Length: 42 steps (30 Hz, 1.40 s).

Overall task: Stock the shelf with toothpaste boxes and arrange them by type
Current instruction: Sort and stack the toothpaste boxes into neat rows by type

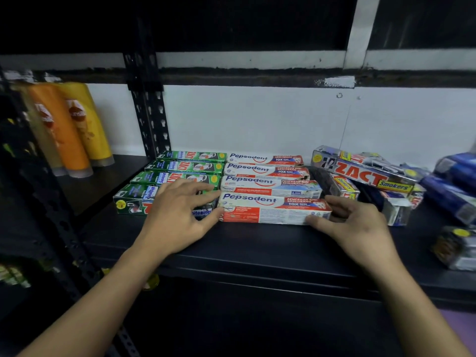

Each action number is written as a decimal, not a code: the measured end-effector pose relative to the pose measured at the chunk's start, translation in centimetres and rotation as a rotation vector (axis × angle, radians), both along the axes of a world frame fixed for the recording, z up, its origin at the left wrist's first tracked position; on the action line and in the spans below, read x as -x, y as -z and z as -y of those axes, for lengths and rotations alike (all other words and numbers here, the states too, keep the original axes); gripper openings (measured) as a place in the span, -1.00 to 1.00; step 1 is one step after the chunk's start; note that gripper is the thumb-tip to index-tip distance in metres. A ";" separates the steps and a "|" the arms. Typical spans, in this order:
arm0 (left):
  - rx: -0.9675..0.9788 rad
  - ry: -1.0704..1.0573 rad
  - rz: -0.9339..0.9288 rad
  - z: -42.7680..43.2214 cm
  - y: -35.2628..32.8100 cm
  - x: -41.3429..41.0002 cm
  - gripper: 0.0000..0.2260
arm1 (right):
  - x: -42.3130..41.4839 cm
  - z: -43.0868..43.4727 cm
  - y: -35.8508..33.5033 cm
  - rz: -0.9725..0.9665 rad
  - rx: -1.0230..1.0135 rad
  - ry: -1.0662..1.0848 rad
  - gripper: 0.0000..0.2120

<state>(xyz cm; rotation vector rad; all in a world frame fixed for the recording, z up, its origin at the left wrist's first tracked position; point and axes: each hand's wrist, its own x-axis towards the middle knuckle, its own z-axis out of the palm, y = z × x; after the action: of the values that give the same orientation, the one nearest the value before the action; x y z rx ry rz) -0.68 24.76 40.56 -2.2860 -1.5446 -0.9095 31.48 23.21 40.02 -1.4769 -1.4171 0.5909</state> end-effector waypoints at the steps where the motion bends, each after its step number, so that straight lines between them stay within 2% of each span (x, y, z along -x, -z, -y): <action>1: 0.002 -0.002 -0.001 0.0 0.0 0.0 -0.56 | 0.0 0.0 0.0 -0.003 0.001 0.000 -0.36; 10: 0.016 -0.014 -0.009 0.1 -0.1 0.0 -0.53 | 0.1 0.0 -0.3 -0.070 0.017 -0.026 -0.38; 29: 0.011 0.023 -0.005 0.3 -0.3 -0.1 -0.59 | 0.2 0.6 -0.3 -0.049 -0.038 -0.052 -0.44; 32: 0.010 0.006 -0.007 0.6 -0.5 -0.3 -0.52 | 0.3 0.7 -0.7 -0.075 -0.079 -0.088 -0.46; 36: 0.069 -0.047 -0.069 1.0 -0.7 -0.6 -0.32 | 0.3 0.8 -1.1 -0.173 -0.017 -0.210 -0.27; 39: 0.159 -0.055 -0.102 0.8 -0.9 -0.7 -0.21 | 0.3 0.8 -0.9 -0.120 0.002 -0.254 -0.23; 42: 0.199 -0.048 -0.119 0.5 -1.0 -0.8 -0.17 | 0.3 0.7 -0.9 -0.113 0.006 -0.262 -0.18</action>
<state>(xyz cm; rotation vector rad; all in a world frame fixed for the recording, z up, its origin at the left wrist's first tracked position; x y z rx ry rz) 0.08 24.30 41.57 -2.3750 -1.6971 -0.6205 31.20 22.47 40.90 -1.2507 -1.5315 0.8280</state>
